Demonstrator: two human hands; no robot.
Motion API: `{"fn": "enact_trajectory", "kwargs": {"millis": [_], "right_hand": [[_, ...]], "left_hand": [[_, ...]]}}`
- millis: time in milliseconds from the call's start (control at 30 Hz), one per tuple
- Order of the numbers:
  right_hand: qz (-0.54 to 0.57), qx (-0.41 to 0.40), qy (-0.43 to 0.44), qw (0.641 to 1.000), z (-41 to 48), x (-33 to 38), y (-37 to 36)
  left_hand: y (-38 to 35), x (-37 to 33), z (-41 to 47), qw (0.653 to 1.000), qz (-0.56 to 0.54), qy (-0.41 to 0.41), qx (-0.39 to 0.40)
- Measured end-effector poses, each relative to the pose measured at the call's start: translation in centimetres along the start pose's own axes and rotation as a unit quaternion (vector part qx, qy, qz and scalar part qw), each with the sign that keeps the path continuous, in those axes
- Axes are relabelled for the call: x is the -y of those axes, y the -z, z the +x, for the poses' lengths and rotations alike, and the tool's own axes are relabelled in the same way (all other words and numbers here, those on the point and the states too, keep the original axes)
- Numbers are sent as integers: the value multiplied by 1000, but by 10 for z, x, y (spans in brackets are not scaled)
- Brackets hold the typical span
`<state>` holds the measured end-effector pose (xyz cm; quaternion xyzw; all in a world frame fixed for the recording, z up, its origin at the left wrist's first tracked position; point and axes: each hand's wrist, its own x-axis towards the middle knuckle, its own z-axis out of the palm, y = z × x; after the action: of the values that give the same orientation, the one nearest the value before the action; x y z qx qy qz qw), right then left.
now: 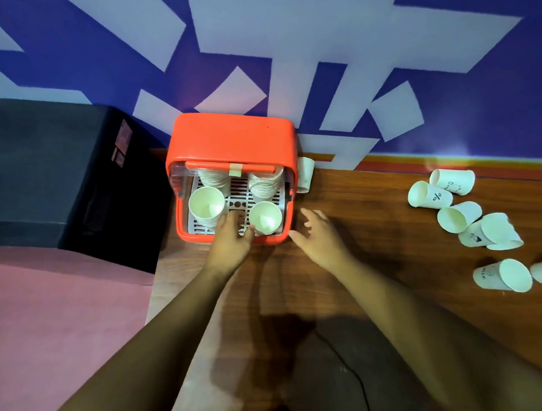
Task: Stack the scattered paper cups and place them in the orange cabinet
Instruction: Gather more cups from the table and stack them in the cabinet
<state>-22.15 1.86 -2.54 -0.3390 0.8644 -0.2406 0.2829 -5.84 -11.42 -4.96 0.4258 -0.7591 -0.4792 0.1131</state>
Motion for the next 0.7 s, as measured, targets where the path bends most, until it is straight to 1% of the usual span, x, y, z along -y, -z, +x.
{"fn": "enact_trajectory", "kwargs": {"millis": [100,167,267,333,467,533,600,700], "right_hand": [[-48,-9,-22,999,-18,-34,36],[-63,-19,-48,997,-29,-59,66],[-75,-36,-62,995,-41,-98,112],[-82,-53,-68,993,-52,-127,147],[-77,-72,-93,990,-68,-187,207],[-65,-83,-105,989,-73,-217,227],[-58,-104,-115,986,-81,-248,245],[-73,-130,-136,979,-94,-290,263]], "left_hand": [[-7,-17,-13,999,12,22,26],[-23,-33,-15,998,44,14,42],[-56,-73,-14,994,90,-16,66],[-89,-105,-13,992,108,-36,60],[-153,-162,-20,994,97,-21,44],[-184,-179,-26,993,92,-19,65],[-220,-196,-30,990,96,-24,102],[-277,-227,-31,983,93,-32,154]]}}
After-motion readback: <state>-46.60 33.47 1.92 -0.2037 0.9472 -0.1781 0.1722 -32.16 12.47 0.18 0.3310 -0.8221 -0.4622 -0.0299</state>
